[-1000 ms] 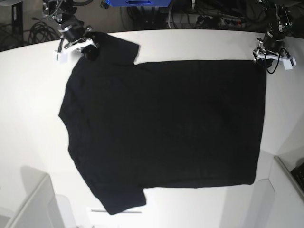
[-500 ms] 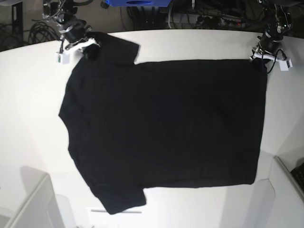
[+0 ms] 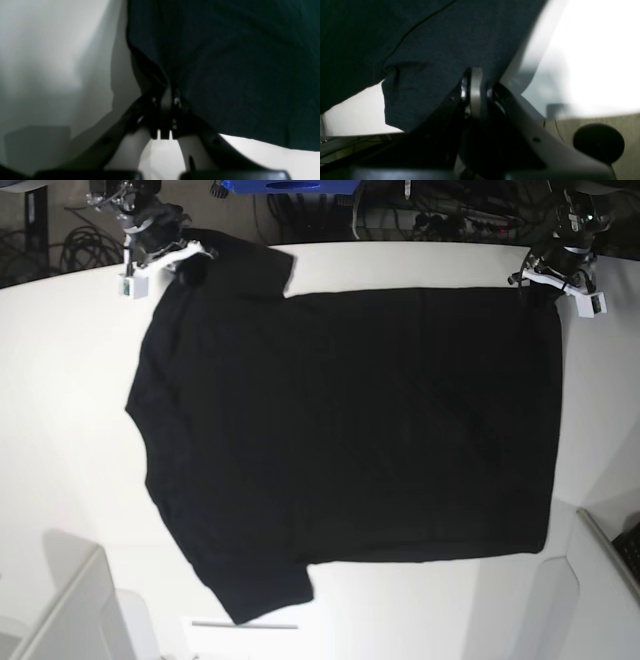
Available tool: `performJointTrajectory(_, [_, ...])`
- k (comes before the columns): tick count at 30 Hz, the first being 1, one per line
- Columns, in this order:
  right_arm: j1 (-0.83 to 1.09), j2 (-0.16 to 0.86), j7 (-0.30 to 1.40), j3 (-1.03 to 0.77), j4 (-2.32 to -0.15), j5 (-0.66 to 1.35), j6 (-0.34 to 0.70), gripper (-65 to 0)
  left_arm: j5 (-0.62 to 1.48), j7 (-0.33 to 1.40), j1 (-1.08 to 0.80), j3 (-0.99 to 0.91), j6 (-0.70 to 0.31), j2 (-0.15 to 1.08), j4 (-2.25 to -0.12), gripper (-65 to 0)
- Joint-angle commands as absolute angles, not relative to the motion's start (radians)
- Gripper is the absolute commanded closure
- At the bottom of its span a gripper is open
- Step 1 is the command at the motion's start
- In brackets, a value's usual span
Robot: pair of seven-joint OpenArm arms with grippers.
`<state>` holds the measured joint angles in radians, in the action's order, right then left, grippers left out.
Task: Fold the T-shirt properly
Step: 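Grasp the opposite shoulder corner of the shirt with the left gripper, then lift both shoulder corners and pull them toward the hem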
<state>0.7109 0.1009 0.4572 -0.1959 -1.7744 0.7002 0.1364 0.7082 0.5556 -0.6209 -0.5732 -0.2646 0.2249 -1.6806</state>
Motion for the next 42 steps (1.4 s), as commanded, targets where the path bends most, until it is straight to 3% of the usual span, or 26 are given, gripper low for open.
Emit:
performJointTrajectory(1, [0.731,0.108,0.473,-0.199,-1.796,0.684,0.116,0.0,0.717,0.536,-0.627,-0.582,-0.271,0.239,-1.707,0.0])
performJointTrajectory(19, [0.82,0.108,0.473,-0.199,-1.963,0.685,0.116,0.0,0.717,0.535,-0.776,-0.582,-0.271,0.236,-1.863,0.0])
performJointTrajectory(29, [0.72,0.116,0.484,-0.199,-1.969,0.685,0.113,0.0,0.717,0.541,-0.708,-0.582,-0.271,0.236,-1.92,0.0])
performJointTrajectory(42, [0.526,0.117,0.679,-0.199,-1.966,0.684,0.068,0.0,0.719,0.542,-0.648,-0.581,-0.268,0.236,-1.914,0.0])
